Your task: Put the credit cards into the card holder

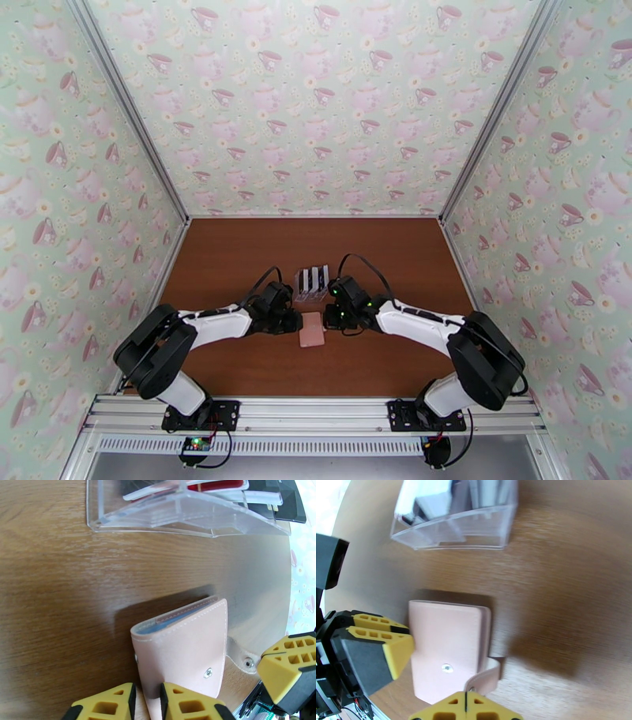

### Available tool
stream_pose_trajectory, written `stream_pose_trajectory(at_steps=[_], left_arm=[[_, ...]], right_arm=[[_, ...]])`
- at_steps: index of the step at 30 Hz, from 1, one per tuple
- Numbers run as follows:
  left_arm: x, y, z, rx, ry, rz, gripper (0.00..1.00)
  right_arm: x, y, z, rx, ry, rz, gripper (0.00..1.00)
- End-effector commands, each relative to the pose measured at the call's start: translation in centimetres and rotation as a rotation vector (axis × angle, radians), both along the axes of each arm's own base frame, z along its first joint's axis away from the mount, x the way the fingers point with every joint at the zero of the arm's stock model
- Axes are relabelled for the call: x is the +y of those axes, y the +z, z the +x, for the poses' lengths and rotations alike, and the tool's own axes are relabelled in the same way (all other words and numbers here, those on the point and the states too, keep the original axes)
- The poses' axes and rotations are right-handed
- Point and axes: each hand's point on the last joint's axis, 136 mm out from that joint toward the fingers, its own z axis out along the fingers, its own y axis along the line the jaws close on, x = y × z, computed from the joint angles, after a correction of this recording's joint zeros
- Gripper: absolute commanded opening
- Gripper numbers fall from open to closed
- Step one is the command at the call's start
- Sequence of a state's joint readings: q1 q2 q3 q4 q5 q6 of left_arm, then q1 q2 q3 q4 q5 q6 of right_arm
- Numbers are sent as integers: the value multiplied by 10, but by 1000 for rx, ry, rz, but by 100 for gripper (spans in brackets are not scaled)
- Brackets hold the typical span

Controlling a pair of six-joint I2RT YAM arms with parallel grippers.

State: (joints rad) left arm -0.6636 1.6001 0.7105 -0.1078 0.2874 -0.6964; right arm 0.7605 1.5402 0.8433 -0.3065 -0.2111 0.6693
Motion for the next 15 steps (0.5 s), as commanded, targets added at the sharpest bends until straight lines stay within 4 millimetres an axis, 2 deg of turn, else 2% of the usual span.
stream_pose_trajectory(at_steps=[1, 7, 15], left_arm=[[-5, -1, 2, 1, -12, 9, 26], [-5, -2, 1, 2, -12, 10, 26], [-5, -4, 0, 5, -12, 8, 26]], right_arm=[[17, 1, 0, 10, 18, 24, 0], [31, -7, -3, 25, 41, 29, 0], [39, -14, -1, 37, 47, 28, 0]])
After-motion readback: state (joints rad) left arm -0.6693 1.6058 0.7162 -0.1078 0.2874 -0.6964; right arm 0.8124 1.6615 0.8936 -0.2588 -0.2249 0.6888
